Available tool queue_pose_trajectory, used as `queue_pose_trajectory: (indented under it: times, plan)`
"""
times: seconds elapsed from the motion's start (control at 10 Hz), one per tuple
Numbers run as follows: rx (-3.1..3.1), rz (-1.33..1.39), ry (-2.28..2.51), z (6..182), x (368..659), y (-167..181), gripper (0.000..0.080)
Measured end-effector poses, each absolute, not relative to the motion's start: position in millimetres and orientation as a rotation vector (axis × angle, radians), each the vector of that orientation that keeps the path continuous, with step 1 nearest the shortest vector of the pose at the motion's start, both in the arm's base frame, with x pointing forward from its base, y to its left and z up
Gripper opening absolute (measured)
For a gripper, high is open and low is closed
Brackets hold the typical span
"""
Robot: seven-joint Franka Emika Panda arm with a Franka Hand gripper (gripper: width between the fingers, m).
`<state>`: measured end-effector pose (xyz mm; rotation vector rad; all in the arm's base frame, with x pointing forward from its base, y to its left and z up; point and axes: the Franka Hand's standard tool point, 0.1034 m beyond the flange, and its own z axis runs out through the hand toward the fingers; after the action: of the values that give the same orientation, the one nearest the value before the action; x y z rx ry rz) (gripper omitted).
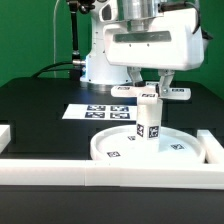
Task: Assemble round table
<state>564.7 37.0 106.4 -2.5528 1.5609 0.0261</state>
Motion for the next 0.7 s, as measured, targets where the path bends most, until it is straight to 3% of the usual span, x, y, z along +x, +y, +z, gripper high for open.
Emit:
queue_pose_trajectory:
  times: [0.7]
  plan:
    - [-2.081, 0.105, 2.133, 106.6, 565.2, 35.3, 0.0445]
